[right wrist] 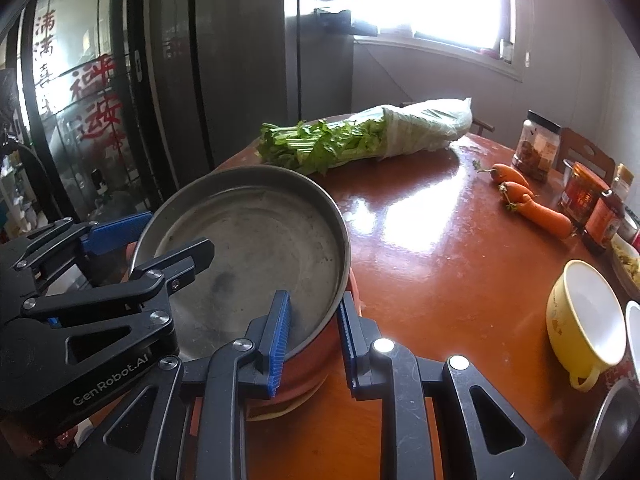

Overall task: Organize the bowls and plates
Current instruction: 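Carry the steel pan over the pink plate stack and lower it on, then open both grippers and pull them back from the stacked pan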

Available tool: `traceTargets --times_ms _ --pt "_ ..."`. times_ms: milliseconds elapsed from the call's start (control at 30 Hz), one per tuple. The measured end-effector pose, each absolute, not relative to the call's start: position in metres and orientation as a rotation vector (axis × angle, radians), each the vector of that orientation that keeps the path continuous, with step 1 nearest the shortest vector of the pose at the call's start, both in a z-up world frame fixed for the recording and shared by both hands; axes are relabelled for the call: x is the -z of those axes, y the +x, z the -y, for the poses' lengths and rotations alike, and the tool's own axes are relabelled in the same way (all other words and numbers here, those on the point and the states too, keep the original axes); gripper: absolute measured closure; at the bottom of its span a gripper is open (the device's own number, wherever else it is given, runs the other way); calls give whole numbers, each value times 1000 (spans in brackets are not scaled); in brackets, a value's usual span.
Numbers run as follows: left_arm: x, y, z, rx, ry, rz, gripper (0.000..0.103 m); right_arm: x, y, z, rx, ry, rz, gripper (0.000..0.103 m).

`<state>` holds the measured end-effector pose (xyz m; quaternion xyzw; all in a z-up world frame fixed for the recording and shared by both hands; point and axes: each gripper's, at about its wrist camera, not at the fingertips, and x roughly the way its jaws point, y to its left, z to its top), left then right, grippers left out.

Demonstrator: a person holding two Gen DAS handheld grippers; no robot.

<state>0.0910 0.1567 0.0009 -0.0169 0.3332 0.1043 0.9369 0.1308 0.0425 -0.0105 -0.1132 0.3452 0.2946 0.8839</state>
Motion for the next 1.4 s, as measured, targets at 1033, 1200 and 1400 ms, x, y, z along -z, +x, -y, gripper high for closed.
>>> traceTargets --times_ms 1033,1200,1400 --pt "-15 82 -153 -176 -79 -662 46 -1 126 -19 -573 -183 -714 59" --pt "-19 79 -151 -181 -90 -658 44 -14 120 -6 -563 -148 -688 53" --pt "-28 72 -144 -186 -86 -634 40 -29 110 12 -558 -114 -654 47"
